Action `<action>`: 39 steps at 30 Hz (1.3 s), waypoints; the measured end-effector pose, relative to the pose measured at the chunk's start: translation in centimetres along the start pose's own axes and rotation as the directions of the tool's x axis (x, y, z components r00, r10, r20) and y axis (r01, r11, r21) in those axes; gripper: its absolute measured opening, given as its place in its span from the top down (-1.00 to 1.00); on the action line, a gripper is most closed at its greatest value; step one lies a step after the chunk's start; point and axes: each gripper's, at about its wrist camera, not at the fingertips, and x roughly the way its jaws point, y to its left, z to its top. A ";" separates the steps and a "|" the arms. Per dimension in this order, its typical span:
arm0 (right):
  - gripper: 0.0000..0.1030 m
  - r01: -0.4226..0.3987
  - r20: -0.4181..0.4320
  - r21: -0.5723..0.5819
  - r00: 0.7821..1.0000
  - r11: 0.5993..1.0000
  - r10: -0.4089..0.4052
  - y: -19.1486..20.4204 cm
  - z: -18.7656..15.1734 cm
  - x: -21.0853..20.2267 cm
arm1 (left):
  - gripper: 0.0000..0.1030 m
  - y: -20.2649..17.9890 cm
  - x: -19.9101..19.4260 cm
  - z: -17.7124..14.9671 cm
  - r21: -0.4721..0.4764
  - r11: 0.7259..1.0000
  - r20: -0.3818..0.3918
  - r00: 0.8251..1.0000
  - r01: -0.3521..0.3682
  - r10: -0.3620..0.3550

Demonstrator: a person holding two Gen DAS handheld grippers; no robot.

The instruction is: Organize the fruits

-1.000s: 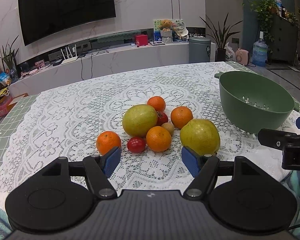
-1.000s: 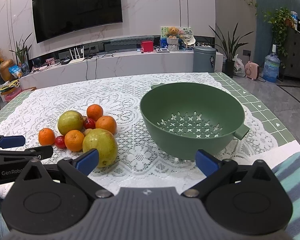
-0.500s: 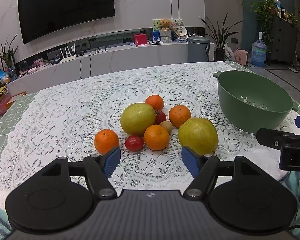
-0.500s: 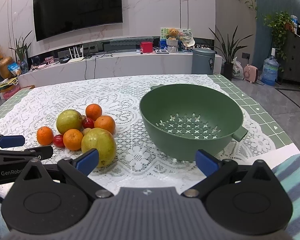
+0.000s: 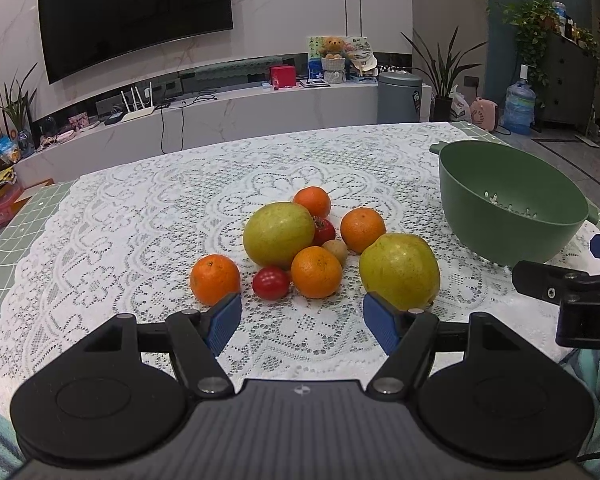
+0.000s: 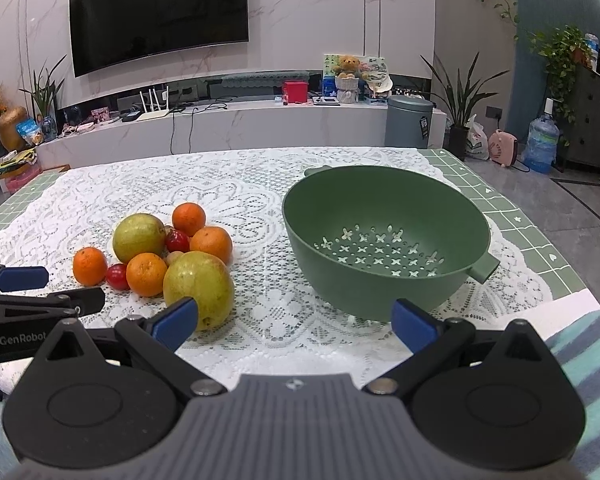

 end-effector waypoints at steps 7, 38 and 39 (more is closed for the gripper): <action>-0.93 -0.013 0.001 -0.006 1.000 1.000 0.013 0.1 -0.1 0.0 | -0.60 0.1 0.0 0.0 -0.003 1.000 -0.002 1.000 0.003 -0.003; -0.49 -0.200 -0.030 -0.119 0.980 0.972 0.198 4.3 0.1 5.2 | 0.05 3.4 3.8 0.4 -0.055 0.995 -0.051 0.995 0.085 -0.088; -0.43 -0.209 -0.042 -0.111 0.978 0.972 0.205 4.3 0.2 5.6 | 0.05 3.6 4.0 0.4 -0.054 0.996 -0.046 0.997 0.066 -0.068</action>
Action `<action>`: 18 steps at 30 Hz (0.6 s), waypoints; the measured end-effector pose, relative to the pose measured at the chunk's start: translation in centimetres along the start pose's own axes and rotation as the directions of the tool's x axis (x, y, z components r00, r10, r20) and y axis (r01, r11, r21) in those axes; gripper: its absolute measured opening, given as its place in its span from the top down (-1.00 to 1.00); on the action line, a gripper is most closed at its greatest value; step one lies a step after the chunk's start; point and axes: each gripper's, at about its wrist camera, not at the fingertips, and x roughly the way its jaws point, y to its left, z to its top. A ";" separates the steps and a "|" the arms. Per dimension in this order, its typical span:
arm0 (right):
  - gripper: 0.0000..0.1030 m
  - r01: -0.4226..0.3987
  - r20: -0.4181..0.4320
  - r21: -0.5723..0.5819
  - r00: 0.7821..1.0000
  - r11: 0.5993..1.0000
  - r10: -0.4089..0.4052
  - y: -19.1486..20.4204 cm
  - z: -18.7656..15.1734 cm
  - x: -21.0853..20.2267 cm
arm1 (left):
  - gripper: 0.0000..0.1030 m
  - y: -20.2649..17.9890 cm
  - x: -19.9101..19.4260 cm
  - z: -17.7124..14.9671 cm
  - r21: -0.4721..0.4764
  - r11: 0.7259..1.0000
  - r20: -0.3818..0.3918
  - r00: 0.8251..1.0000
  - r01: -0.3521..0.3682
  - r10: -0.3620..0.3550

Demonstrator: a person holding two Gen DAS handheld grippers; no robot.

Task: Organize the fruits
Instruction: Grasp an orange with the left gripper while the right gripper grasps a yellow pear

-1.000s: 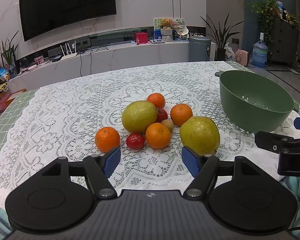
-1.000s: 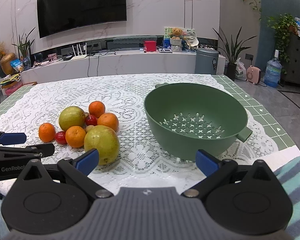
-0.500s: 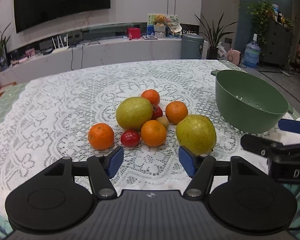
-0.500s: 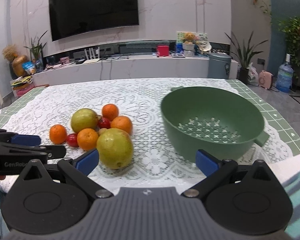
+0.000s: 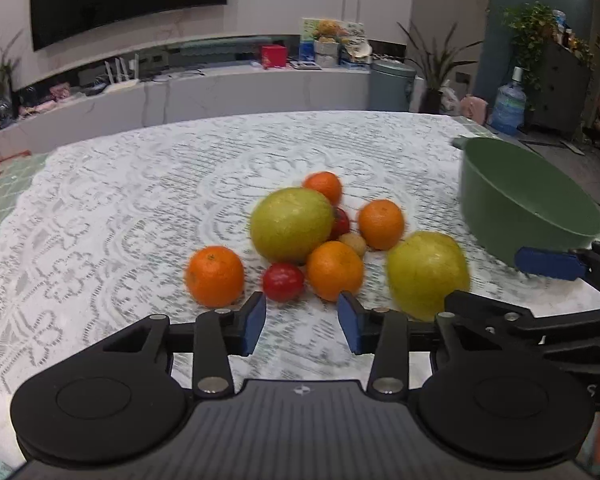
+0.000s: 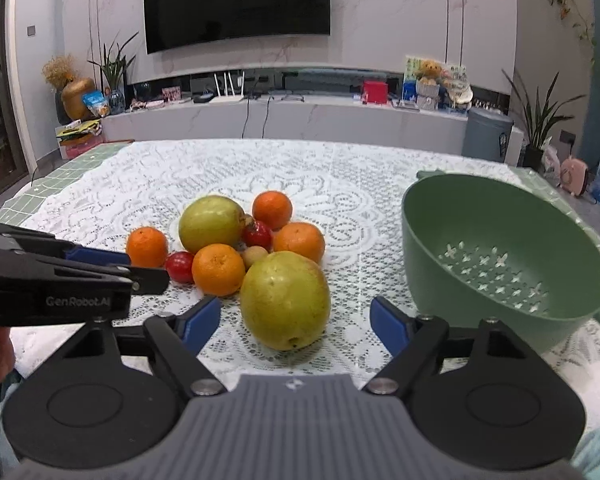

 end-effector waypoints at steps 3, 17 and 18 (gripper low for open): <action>-0.42 -0.012 -0.016 0.017 1.000 1.000 0.013 0.0 0.1 0.9 | 0.05 1.0 0.4 0.2 -0.013 0.998 0.021 0.998 -0.060 0.060; -0.42 -0.035 -0.016 0.039 0.999 0.999 0.036 0.0 0.0 3.7 | -0.17 3.4 3.6 0.9 -0.042 0.985 0.008 0.986 -0.168 0.168; -0.42 -0.034 -0.019 0.038 0.999 0.999 0.035 0.0 0.0 3.9 | -0.20 3.5 3.8 0.9 -0.046 0.986 0.008 0.987 -0.160 0.160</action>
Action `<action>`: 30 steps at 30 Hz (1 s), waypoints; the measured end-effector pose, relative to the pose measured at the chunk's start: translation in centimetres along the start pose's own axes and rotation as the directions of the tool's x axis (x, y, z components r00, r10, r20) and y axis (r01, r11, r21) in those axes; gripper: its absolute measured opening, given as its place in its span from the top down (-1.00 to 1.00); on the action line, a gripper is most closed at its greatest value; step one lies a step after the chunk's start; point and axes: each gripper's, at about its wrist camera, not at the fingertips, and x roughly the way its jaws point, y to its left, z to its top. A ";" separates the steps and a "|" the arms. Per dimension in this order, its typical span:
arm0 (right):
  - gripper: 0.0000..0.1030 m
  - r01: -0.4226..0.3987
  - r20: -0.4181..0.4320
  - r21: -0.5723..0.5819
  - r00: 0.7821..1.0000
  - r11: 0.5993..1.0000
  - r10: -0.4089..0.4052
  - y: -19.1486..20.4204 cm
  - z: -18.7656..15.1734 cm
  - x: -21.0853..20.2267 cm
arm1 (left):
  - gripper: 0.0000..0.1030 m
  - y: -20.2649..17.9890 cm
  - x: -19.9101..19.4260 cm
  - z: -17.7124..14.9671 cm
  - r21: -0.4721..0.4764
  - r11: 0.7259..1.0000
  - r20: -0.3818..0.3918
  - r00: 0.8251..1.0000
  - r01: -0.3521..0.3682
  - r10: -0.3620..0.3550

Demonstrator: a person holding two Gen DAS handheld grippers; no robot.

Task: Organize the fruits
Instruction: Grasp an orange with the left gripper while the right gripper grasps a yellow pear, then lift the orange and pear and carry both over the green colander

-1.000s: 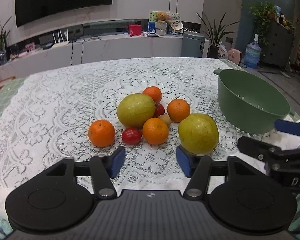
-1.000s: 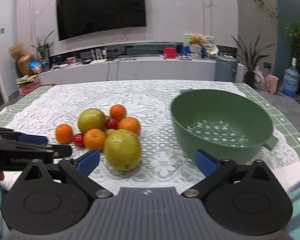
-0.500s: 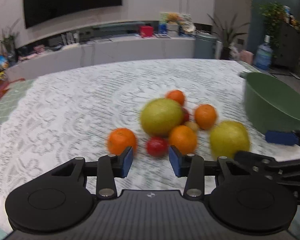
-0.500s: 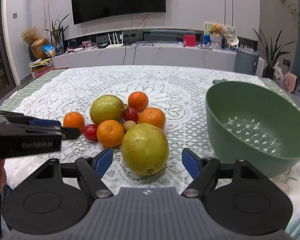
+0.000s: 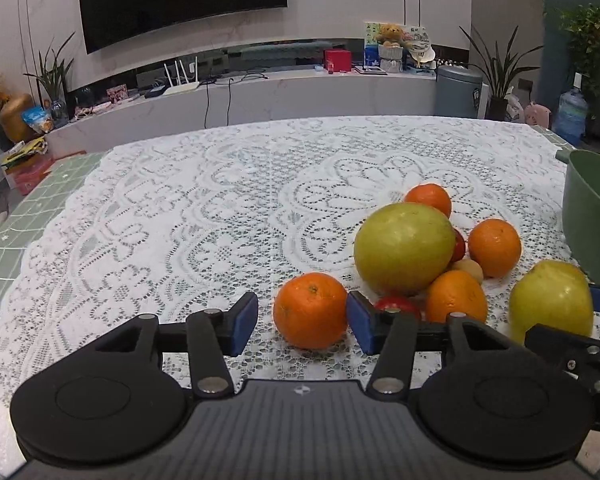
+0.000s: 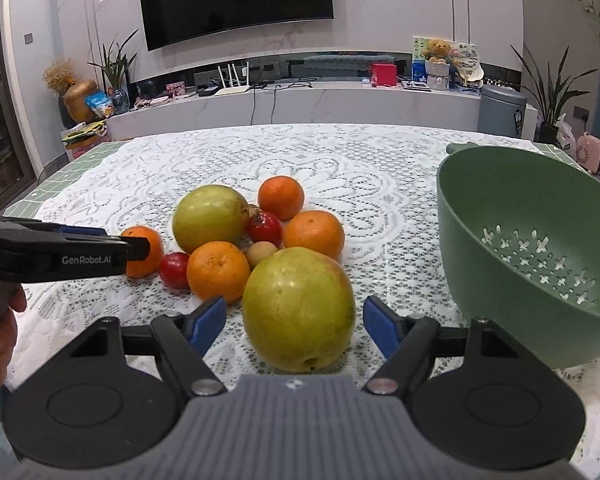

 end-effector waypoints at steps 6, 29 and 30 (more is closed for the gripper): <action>-0.34 0.010 -0.029 -0.020 1.000 1.000 -0.011 -0.1 -0.1 0.9 | -0.20 -0.2 0.6 0.0 0.008 1.000 -0.001 1.000 0.021 -0.021; -0.22 -0.015 -0.022 -0.034 1.000 0.999 0.014 -0.3 -0.2 0.8 | 0.01 -0.2 1.0 -0.7 -0.014 0.999 -0.003 0.999 0.037 -0.037; -0.22 -0.016 -0.022 -0.028 1.000 0.999 0.015 -0.4 -0.2 0.6 | 0.02 -0.2 0.9 -0.8 -0.018 0.999 -0.003 0.999 0.036 -0.036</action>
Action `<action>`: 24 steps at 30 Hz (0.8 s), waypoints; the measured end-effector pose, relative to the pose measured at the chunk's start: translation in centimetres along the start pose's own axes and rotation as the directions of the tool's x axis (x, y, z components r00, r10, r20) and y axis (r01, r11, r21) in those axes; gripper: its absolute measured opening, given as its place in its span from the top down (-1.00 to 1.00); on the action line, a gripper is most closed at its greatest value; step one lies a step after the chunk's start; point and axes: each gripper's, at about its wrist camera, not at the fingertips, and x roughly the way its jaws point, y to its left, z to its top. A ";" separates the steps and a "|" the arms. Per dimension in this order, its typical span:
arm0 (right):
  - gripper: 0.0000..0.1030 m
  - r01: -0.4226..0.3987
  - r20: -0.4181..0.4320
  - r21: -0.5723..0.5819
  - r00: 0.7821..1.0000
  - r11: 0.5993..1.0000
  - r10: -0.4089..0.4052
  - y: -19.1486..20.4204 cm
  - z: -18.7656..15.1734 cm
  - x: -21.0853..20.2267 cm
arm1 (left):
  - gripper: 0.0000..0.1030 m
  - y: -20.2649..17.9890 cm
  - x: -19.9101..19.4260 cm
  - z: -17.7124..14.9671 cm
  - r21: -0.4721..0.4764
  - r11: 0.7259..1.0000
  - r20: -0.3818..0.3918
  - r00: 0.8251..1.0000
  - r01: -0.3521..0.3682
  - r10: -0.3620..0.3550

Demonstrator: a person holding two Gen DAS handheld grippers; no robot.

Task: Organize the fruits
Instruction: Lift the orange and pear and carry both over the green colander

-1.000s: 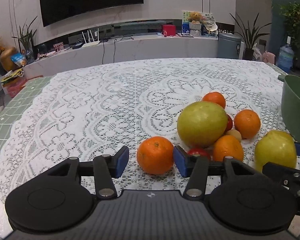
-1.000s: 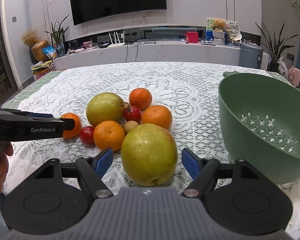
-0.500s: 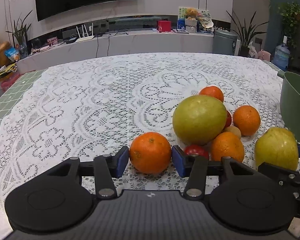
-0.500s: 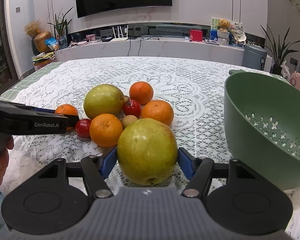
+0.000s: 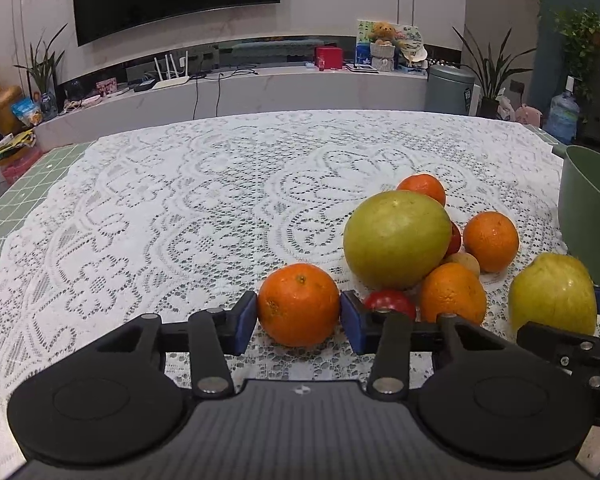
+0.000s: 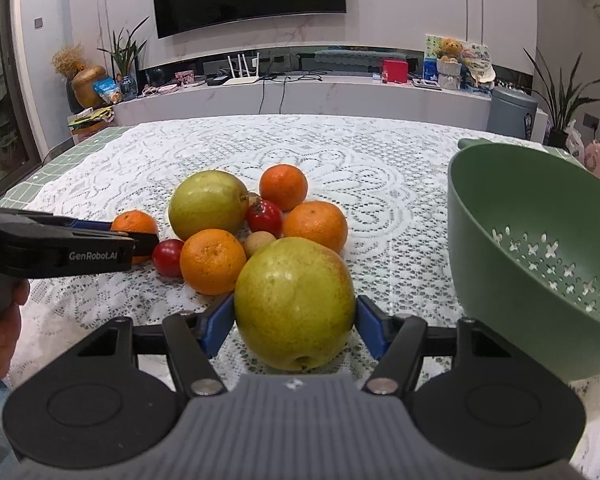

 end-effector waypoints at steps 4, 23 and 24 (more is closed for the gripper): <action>-0.22 -0.005 0.022 0.011 1.000 1.000 0.005 -0.1 0.2 -0.7 | 0.02 0.1 -0.9 0.1 -0.009 1.000 0.013 1.000 -0.001 0.001; -0.22 0.025 0.146 0.073 0.989 0.997 -0.035 -1.8 1.9 -8.4 | 0.02 -2.4 -7.7 2.2 -0.031 0.987 0.063 0.985 0.160 -0.158; -0.22 0.031 0.148 0.077 0.988 0.997 -0.043 -2.1 2.1 -8.8 | 0.02 -2.7 -7.9 2.5 -0.034 0.984 0.066 0.983 0.174 -0.171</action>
